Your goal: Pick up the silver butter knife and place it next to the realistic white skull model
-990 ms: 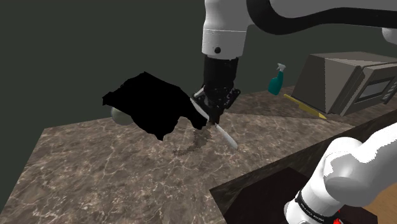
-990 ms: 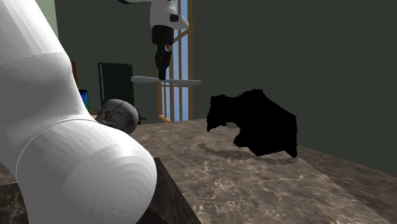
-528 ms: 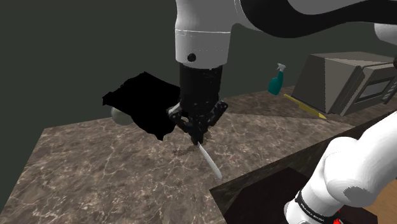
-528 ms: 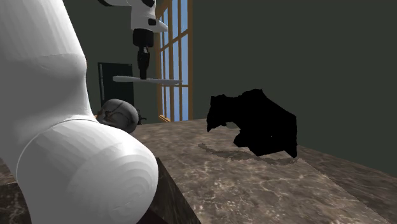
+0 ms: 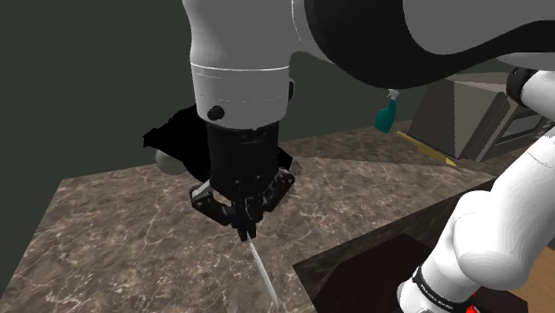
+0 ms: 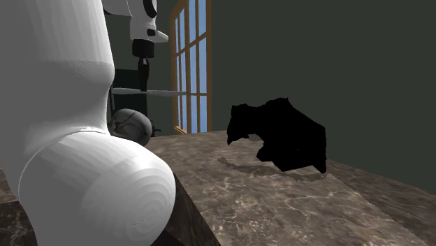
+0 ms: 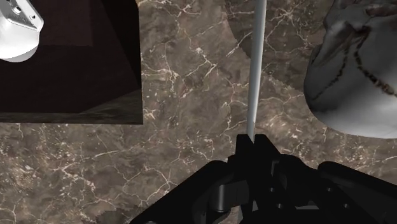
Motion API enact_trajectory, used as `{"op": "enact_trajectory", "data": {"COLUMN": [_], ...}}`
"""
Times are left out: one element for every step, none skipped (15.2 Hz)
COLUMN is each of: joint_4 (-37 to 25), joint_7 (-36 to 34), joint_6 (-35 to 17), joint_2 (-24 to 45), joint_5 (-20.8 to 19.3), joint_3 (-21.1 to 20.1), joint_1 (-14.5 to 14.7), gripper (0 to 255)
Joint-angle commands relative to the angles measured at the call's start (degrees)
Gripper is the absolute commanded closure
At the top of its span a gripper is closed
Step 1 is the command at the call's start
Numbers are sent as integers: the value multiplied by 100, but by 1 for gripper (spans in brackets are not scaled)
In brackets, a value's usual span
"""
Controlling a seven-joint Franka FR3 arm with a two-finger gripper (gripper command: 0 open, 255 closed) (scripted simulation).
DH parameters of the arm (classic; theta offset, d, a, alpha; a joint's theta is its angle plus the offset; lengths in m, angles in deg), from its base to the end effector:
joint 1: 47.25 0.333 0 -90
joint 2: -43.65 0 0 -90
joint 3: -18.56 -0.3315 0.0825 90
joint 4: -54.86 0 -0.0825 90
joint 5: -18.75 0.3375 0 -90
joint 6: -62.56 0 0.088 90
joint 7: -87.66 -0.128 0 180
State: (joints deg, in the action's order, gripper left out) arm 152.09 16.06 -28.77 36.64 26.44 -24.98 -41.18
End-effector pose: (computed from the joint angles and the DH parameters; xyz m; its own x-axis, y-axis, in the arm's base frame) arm 0.2814 0.3901 0.6099 0.9229 -0.3816 -0.0518 -0.3823 -0.9240 -0.0025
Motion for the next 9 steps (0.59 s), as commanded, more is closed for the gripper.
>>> {"op": "enact_trajectory", "data": {"joint_4": [173, 265, 356, 444, 532, 617, 701, 784, 865], "joint_7": [-1, 13, 26, 37, 48, 58, 67, 75, 82], "joint_6": [-161, -239, -316, -393, -471, -548, -625, -701, -778], "joint_2": [-23, -41, -57, -72, -84, -95, -104, -111, -116], "joint_5": [19, 32, 44, 55, 65, 73, 81, 88, 94], "joint_3": [-11, -8, -7, -6, -6, -7, -8, -10, -13], "joint_1": [11, 13, 14, 16, 19, 21, 24, 26, 29], "gripper": [255, 255, 255, 255, 255, 255, 255, 255, 255]}}
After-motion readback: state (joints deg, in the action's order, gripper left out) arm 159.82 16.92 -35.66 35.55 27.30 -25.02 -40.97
